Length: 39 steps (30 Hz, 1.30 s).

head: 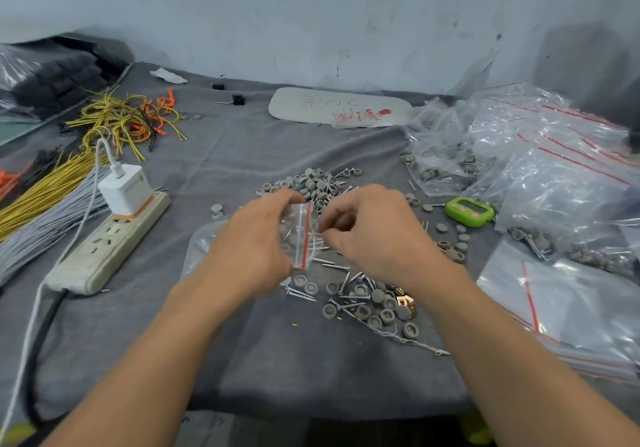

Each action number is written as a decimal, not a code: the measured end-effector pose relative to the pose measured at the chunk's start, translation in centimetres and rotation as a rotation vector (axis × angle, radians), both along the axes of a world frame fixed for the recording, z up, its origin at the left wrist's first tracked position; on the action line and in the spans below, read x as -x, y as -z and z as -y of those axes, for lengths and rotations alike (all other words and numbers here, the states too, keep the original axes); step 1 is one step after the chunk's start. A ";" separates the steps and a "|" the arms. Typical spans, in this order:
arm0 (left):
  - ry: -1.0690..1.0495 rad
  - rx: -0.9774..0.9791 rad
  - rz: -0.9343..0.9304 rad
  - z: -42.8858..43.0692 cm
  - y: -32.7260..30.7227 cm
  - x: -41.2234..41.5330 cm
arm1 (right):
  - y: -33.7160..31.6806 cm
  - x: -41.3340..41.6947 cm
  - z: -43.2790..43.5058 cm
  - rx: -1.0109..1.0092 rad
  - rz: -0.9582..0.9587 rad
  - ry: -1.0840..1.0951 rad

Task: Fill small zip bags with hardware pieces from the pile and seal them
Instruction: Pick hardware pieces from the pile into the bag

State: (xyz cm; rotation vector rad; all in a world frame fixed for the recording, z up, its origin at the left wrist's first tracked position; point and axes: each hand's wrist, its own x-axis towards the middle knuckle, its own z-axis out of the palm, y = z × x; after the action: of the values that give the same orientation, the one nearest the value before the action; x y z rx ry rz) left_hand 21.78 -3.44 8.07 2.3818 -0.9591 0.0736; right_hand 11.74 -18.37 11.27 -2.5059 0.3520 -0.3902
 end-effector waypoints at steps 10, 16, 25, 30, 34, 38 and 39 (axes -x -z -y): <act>0.062 0.153 -0.241 1.3 -1.3 0.6 | -0.1 -1.8 -1.3 -0.156 0.156 -0.030; 0.074 0.590 -0.514 0.4 -2.4 0.3 | -1.1 0.0 1.2 0.062 0.298 0.234; -0.267 0.735 -0.174 -1.3 -2.5 -2.1 | 2.6 -0.4 -0.6 0.397 -0.341 0.023; -0.226 0.256 0.122 -0.8 -1.5 -2.1 | 3.0 -0.3 -1.0 0.416 -0.355 -0.002; -0.110 0.061 0.092 -0.1 -0.2 -1.7 | 2.5 0.4 -0.1 0.390 -0.285 0.110; -0.029 0.004 0.039 0.8 0.3 -1.0 | 1.4 0.4 0.8 0.124 -0.050 0.187; -0.015 -0.010 0.019 1.0 0.3 -0.8 | 1.3 0.3 1.0 0.065 -0.006 0.159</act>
State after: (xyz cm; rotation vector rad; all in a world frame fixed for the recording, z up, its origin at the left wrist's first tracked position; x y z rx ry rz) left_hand 22.61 -4.43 7.73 2.4010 -0.9529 0.0972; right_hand 11.41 -19.32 9.95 -2.5510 0.5509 -0.4633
